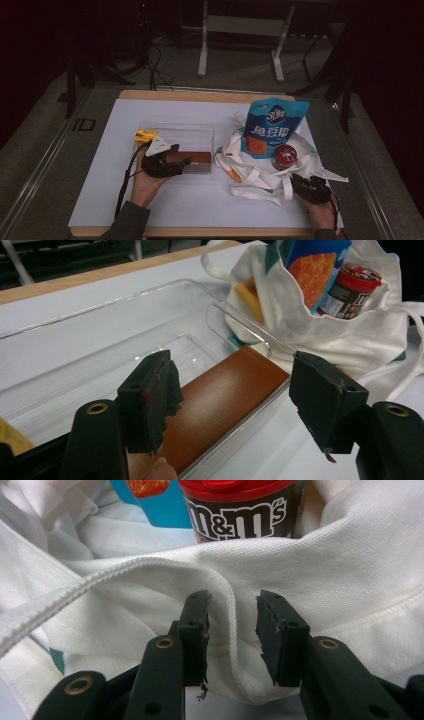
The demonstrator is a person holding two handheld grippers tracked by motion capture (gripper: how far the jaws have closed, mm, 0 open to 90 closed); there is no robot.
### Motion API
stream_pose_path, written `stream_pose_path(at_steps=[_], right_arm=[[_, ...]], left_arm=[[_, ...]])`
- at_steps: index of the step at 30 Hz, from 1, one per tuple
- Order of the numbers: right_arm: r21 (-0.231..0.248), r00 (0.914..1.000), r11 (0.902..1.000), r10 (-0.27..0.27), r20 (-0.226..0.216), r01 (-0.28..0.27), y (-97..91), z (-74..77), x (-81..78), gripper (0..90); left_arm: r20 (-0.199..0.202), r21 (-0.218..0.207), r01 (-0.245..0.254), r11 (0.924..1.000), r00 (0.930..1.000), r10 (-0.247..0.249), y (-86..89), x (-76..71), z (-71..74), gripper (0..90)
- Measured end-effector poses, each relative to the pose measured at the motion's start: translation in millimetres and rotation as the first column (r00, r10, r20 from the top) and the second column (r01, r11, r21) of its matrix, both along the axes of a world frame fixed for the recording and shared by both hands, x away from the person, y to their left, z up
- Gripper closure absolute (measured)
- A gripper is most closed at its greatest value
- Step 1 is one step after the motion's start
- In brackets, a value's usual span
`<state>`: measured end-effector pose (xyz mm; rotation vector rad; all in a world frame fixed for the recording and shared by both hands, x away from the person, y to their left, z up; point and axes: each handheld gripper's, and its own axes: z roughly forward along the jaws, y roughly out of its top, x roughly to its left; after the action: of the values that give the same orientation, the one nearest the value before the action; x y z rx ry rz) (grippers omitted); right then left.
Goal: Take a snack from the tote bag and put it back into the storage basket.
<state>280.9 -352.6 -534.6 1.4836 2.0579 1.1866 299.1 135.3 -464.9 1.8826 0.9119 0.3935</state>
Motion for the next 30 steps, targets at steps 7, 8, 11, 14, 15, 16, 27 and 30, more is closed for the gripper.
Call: stream_pose_path(at_steps=[7,8,11,14,15,16,27,30], right_arm=[[0.018,1.0000,0.9998,-0.009,0.001,0.009,0.1,-0.3,-0.2,61.3],[0.015,1.0000,0.9999,-0.008,0.002,0.008,0.2,-0.2,-0.2,61.3],[0.013,1.0000,0.9999,-0.009,-0.001,0.009,0.3,0.0,-0.1,61.4],[0.012,0.9998,0.9997,-0.020,-0.002,0.020,1.2,0.8,-0.9,61.8],[0.011,0.9997,0.9996,-0.025,-0.003,0.025,1.7,1.7,-1.2,61.9],[0.006,0.9996,0.9996,-0.027,0.001,0.027,2.1,2.7,-1.5,62.1],[-0.019,0.9995,0.9997,-0.011,0.030,0.011,2.4,18.4,-4.1,65.8],[-0.045,0.9990,0.9990,0.004,0.044,-0.002,2.1,24.6,-4.7,66.2]], left_arm=[[-0.003,0.010,0.024,0.9997,0.9997,-0.024,-4.7,-0.8,-5.7,34.7],[-0.006,0.009,0.026,0.9996,0.9997,-0.026,-4.7,-0.8,-6.6,35.0],[-0.009,0.007,0.034,0.9994,0.9994,-0.034,-5.0,-1.6,-7.9,35.3],[0.002,0.002,0.046,0.9989,0.9989,-0.046,-6.7,-4.5,-8.8,37.5],[0.006,0.003,0.050,0.9987,0.9987,-0.050,-7.7,-5.3,-9.4,37.5],[0.004,0.009,0.058,0.9983,0.9983,-0.058,-8.7,-5.8,-9.9,37.5],[0.001,-0.011,0.169,0.9856,0.9856,-0.169,-12.0,-9.2,-14.8,29.9],[0.003,0.005,0.172,0.9852,0.9852,-0.172,-12.4,-11.1,-16.1,29.8]])
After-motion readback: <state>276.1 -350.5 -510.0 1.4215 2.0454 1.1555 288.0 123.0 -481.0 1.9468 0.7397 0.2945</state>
